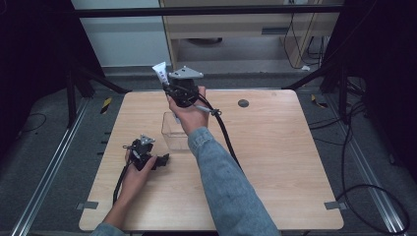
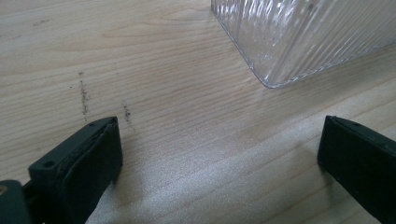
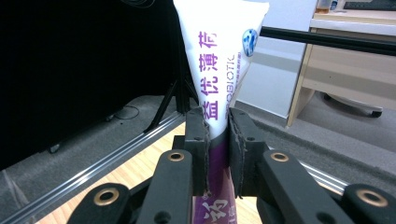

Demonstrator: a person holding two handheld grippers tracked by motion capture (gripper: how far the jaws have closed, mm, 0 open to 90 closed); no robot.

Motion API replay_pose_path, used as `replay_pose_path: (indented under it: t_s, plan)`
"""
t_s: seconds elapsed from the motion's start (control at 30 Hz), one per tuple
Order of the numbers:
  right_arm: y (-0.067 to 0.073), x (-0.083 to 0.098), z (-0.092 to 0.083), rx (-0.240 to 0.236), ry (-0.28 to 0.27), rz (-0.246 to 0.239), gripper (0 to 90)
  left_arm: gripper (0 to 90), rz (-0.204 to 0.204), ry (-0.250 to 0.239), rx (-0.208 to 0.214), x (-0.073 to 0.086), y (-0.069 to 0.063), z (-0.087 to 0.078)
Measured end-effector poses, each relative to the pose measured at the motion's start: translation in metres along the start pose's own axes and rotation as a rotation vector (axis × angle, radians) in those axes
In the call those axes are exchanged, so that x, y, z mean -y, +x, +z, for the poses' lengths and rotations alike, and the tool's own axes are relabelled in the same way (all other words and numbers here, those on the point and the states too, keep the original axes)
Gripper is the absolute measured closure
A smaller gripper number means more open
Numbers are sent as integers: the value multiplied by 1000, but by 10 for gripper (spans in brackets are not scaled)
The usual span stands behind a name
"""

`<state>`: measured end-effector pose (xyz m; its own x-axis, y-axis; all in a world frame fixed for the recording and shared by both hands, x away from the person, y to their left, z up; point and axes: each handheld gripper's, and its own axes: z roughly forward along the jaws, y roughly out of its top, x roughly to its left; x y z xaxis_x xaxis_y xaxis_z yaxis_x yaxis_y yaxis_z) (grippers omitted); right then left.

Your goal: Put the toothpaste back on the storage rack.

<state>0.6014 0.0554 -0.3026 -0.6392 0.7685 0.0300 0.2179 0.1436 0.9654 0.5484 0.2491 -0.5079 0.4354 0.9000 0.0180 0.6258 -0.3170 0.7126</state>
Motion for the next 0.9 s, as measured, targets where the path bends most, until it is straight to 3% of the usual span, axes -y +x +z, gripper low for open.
replay_pose_path:
  t_s: [0.37,0.9]
  plan:
    - [5,17,8,-10,-2,5,789,0,0,-2,0,0,0,0]
    - [8,24,10,-10,-14,25,789,0,1,-1,2,0,0,0]
